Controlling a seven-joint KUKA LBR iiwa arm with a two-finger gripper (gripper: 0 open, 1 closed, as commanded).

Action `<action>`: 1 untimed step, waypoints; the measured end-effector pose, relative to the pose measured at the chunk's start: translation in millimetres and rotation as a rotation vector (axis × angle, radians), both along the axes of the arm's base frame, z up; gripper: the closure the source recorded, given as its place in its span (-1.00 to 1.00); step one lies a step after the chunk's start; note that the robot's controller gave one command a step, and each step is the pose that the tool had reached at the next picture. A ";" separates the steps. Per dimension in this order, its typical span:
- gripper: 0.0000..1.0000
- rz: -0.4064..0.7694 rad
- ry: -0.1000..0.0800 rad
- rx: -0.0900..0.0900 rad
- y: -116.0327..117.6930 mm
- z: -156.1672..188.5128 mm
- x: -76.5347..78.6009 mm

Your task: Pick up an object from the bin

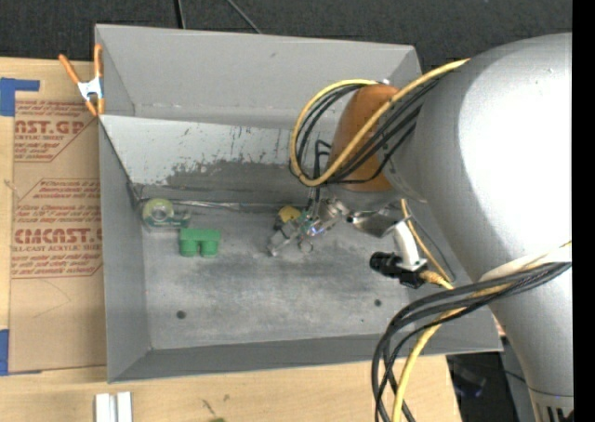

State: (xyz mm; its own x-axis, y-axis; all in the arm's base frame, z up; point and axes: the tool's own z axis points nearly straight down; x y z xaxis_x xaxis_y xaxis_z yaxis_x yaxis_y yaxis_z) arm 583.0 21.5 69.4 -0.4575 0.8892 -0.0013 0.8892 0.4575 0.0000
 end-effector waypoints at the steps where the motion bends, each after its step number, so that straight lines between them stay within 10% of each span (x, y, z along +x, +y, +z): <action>1: 1.00 0.002 0.001 0.000 0.6 0.2 -0.2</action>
Offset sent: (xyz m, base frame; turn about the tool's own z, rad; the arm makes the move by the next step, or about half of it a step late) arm 0.0000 0.0000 0.0000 0.0000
